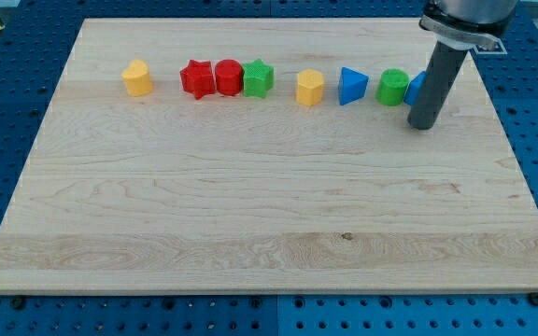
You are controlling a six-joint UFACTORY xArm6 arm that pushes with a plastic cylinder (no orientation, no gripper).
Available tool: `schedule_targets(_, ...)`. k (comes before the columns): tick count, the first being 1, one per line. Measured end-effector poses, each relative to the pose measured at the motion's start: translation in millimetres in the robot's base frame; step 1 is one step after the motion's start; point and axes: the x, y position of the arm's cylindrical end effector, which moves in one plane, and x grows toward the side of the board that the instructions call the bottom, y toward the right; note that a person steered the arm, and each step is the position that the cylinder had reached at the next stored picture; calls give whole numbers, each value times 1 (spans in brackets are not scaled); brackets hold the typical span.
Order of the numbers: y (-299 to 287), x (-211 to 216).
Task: Nudge the yellow hexagon up a bit
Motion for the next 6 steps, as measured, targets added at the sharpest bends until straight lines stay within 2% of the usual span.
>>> schedule_targets(4, 11, -10)
schedule_targets(5, 11, 40)
schedule_targets(6, 11, 66)
